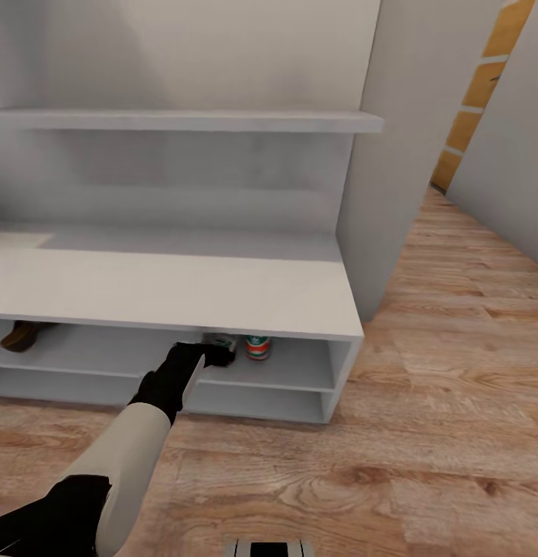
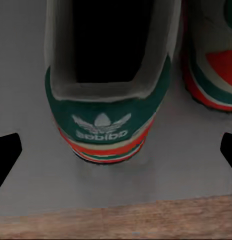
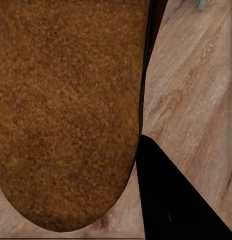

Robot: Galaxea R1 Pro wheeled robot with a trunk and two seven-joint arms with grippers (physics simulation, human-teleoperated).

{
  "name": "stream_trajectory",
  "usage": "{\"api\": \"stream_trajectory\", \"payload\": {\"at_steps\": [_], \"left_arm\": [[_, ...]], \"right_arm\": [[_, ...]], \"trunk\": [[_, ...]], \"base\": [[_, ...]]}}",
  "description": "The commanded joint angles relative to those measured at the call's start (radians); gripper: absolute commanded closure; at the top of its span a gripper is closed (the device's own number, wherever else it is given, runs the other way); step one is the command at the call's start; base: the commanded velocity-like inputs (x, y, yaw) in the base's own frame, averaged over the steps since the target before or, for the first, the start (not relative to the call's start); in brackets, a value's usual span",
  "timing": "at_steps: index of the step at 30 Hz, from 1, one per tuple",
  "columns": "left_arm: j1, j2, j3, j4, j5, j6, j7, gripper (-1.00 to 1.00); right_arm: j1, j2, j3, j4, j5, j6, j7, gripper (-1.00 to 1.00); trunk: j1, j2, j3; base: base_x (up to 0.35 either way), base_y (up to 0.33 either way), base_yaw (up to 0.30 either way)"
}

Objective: Pick up the two gym shoes and the two sandals from the corridor floor and place them onto the hallstand (shoe rack) in the corridor, making sure they are on the rack and not on the floor. Arrange them so the two gym shoes are next to each other and the two sandals are next to each other.

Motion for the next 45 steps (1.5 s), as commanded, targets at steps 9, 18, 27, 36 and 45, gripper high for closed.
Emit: {"api": "stream_trajectory", "payload": {"at_steps": [9,18,27,36,45], "left_arm": [[0.0,-0.001,0.003,-0.001,-0.011,-0.001,-0.009,-1.0],[0.0,0.001,0.004,-0.001,-0.011,-0.004,-0.009,-1.0],[0.001,0.01,0.009,-0.001,-0.011,-0.042,-0.01,-1.0],[0.003,0.028,0.011,0.003,-0.007,-0.083,-0.008,-1.0],[0.02,0.035,0.014,0.005,-0.006,-0.103,-0.009,-1.0]], "right_arm": [[-0.001,0.0,0.0,0.0,0.005,0.005,0.002,1.0],[-0.001,0.001,0.001,0.0,0.005,0.005,0.002,1.0],[-0.001,0.003,0.0,-0.001,0.005,0.005,0.001,1.0],[-0.001,0.01,-0.006,-0.002,0.005,0.005,0.001,1.0],[-0.001,0.011,-0.007,-0.002,0.005,0.005,0.001,1.0]], "trunk": [[-0.001,0.0,-0.001],[-0.001,0.0,-0.001],[-0.001,0.0,-0.001],[-0.001,0.0,-0.001],[-0.001,0.0,-0.001]], "base": [[-0.33,0.0,0.0],[-0.25,0.167,0.0],[-0.02,0.204,0.0],[-0.121,0.106,0.0],[-0.191,0.251,0.0]]}}
